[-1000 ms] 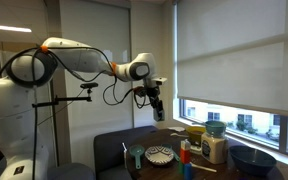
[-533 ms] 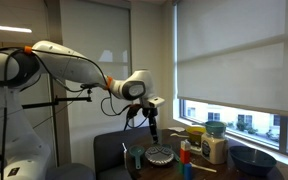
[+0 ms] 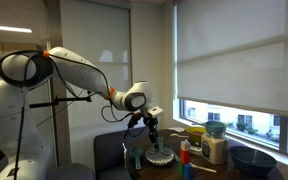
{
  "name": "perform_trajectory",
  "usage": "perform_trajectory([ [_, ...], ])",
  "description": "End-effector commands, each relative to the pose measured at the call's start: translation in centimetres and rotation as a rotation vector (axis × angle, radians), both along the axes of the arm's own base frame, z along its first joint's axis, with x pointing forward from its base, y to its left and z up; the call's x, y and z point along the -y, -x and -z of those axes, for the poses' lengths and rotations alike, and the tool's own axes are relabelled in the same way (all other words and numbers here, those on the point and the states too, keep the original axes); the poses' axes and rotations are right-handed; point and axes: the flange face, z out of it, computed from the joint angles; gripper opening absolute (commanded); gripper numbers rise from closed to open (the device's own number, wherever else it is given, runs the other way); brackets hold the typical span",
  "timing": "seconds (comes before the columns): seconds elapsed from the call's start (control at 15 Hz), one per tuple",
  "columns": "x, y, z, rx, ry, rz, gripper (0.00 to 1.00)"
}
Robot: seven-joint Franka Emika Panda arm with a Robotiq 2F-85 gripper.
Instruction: Put the white container in the black and white bowl
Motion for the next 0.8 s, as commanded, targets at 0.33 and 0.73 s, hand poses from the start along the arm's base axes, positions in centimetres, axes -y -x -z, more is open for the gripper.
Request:
perform_trajectory([
  [0.33, 1.4, 0.3, 1.4, -0.032, 0.064, 0.131, 0.31],
  [0.73, 2.2, -0.8, 3.6, -0.059, 0.062, 0.161, 0.81],
])
